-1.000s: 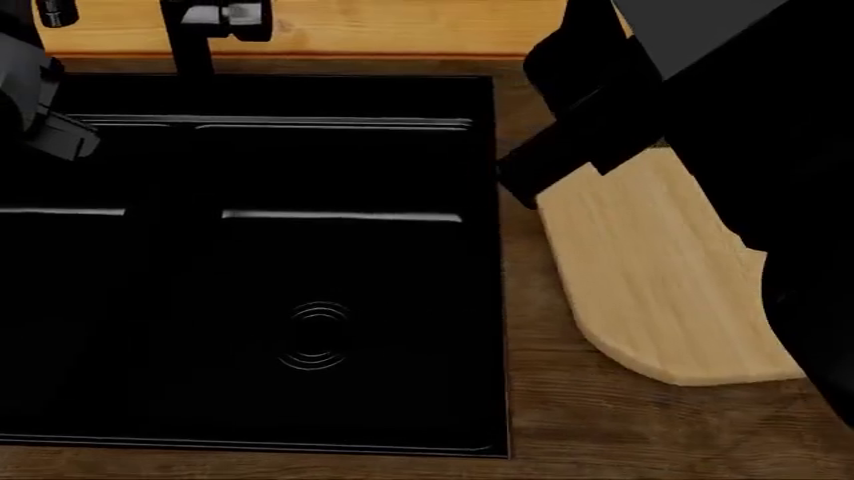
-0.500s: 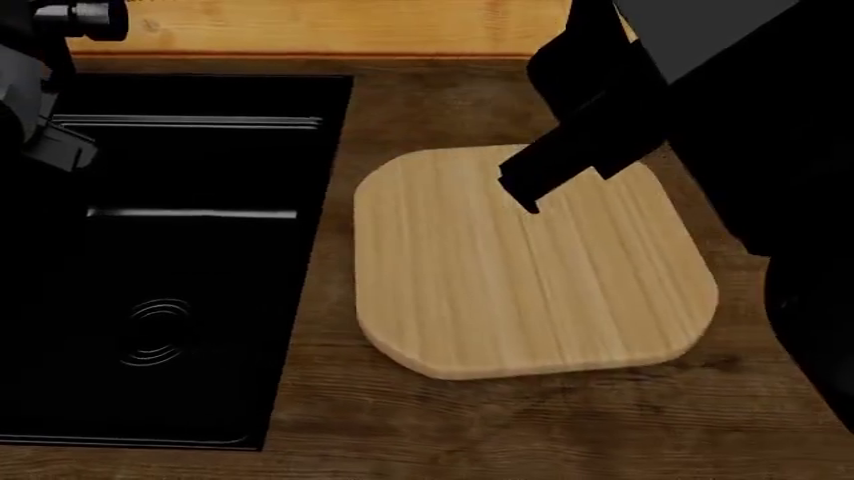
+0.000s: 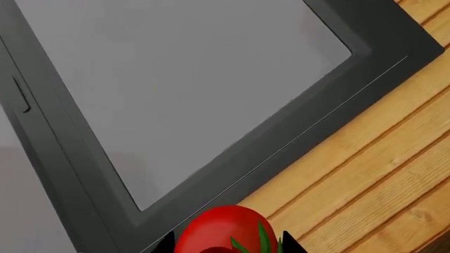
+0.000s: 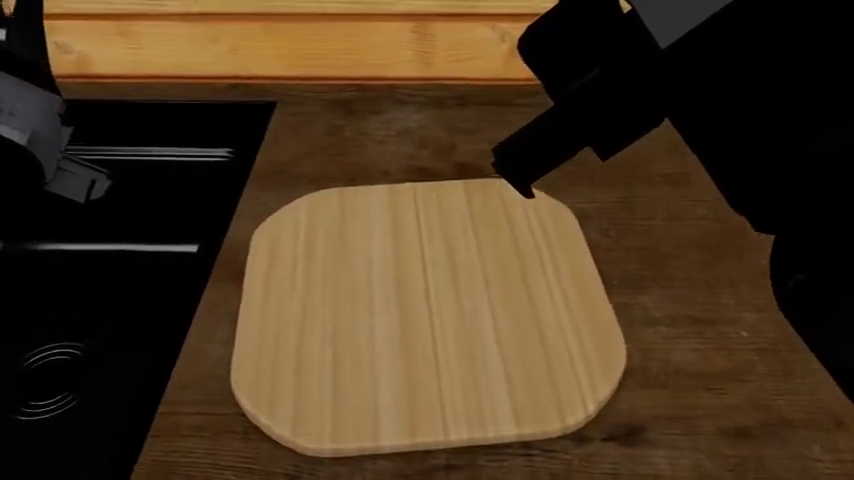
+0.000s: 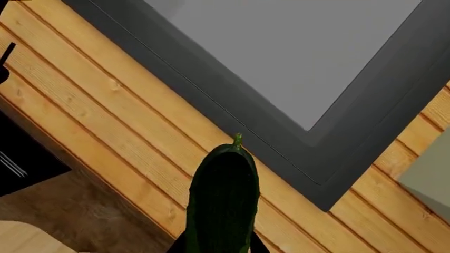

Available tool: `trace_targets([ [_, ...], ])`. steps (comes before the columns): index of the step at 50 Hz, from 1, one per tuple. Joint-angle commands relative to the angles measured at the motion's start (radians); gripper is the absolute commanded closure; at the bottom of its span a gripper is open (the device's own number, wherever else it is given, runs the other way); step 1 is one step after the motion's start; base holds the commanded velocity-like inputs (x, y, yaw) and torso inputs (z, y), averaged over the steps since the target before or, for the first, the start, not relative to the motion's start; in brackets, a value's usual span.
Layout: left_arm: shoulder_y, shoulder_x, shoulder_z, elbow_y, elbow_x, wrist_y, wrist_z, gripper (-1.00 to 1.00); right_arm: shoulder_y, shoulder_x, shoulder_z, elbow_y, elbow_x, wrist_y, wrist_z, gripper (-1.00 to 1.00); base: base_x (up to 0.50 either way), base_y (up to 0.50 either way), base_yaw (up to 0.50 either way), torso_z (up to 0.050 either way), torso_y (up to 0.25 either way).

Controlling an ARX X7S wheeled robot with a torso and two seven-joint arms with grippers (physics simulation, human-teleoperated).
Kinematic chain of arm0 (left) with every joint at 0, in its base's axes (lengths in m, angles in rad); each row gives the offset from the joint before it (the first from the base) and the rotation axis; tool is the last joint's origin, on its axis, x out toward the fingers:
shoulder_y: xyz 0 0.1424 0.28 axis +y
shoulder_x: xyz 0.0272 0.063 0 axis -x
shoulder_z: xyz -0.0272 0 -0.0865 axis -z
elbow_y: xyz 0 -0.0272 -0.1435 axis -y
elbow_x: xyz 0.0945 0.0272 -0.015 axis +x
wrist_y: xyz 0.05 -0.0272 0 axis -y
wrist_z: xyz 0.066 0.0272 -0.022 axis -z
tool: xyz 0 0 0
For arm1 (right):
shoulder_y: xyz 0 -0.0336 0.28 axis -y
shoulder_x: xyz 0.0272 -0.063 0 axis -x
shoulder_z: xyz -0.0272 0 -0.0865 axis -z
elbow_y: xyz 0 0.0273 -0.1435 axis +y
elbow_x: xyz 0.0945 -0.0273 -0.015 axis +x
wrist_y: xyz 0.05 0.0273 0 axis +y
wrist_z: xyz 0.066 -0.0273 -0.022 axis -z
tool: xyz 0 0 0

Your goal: Pick the vegetables from the sink and place them on the cutting board.

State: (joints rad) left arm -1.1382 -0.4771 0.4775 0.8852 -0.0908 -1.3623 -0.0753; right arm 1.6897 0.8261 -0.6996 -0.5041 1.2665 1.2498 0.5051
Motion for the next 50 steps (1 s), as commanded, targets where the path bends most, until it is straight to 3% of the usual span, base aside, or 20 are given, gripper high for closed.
trace_targets([
  [1, 0.010, 0.033, -0.055, 0.017, -0.013, -0.023, 0.018, 1.00, -0.005, -0.024, 0.028, 0.002, -0.060, -0.007, -0.015, 1.00, 0.00, 0.00, 0.00, 0.000, 0.011],
  [8, -0.001, 0.028, -0.041, -0.008, -0.006, -0.057, 0.007, 1.00, 0.009, -0.037, 0.020, 0.020, -0.033, 0.025, -0.007, 1.00, 0.00, 0.00, 0.00, 0.000, 0.000],
  [11, 0.070, 0.013, -0.029, -0.049, -0.001, 0.035, -0.001, 1.00, 0.018, -0.051, 0.023, 0.033, 0.017, 0.060, 0.014, 1.00, 0.00, 0.00, 0.00, 0.000, 0.000],
  [18, 0.105, 0.027, -0.031, -0.044, -0.011, 0.025, -0.004, 1.00, 0.115, -0.103, 0.027, 0.158, 0.095, 0.137, 0.000, 1.00, 0.00, 0.00, 0.00, 0.000, 0.000],
  [25, 0.084, 0.089, -0.084, -0.019, -0.035, -0.039, 0.005, 1.00, 0.046, -0.065, 0.000, 0.156, 0.047, 0.073, -0.090, 1.00, 0.00, 0.00, 0.00, 0.002, 0.001],
  [30, 0.070, 0.113, -0.122, -0.001, -0.033, -0.044, -0.005, 1.00, 0.088, -0.086, 0.031, 0.221, 0.162, 0.123, -0.065, 1.00, 0.00, 0.00, 0.00, 0.000, 0.000],
  [33, 0.008, 0.120, -0.122, 0.002, -0.043, -0.095, 0.010, 1.00, 0.117, -0.114, 0.062, 0.316, 0.323, 0.155, -0.010, 1.00, 0.00, 0.00, 0.00, 0.000, 0.000],
  [43, 0.014, 0.063, -0.095, -0.002, -0.039, -0.065, 0.011, 1.00, 0.311, -0.244, -0.032, 0.683, 0.306, 0.262, -0.297, 1.00, 0.00, 0.00, 0.00, 0.000, 0.000],
  [50, 0.044, 0.042, -0.088, 0.010, -0.045, -0.054, 0.018, 1.00, 0.415, -0.293, -0.200, 0.797, 0.161, 0.287, -0.595, 1.00, 0.00, 0.00, 0.00, 0.000, 0.000],
])
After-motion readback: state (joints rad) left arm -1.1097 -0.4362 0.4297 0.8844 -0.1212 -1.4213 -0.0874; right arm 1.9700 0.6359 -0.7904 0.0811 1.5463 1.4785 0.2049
